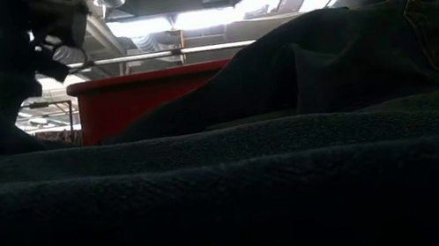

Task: Fold Laundry from Bin
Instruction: Fold the dark blue pants

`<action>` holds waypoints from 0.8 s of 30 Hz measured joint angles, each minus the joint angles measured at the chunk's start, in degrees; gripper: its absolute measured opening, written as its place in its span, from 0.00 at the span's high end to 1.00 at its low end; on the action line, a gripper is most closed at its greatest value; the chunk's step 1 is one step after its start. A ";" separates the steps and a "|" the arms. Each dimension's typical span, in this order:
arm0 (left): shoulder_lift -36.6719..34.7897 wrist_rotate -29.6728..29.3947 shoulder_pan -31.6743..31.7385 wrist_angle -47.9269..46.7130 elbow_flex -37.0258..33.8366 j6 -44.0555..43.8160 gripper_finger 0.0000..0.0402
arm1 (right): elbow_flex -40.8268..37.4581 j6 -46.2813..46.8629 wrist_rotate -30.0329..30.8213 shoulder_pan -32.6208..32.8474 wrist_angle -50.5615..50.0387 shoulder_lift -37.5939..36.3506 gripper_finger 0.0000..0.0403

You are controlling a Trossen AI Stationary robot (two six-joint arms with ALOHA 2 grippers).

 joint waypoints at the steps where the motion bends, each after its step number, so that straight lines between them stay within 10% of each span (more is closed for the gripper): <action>1: 0.00 0.62 0.46 0.43 -0.67 0.12 0.68 | 0.00 -0.70 0.02 0.00 0.05 0.00 0.55; 8: 0.00 1.31 2.50 0.42 -3.90 5.40 0.71 | 0.00 -2.00 0.06 0.00 0.30 0.00 0.55; 16: 0.00 5.83 2.26 -0.72 -3.71 7.56 0.98 | 0.00 -5.07 5.20 -0.08 -3.78 0.02 0.55; 24: -0.68 11.39 -2.87 -4.36 6.04 7.10 1.00 | -0.07 -6.48 4.93 -5.14 -7.28 -3.50 0.55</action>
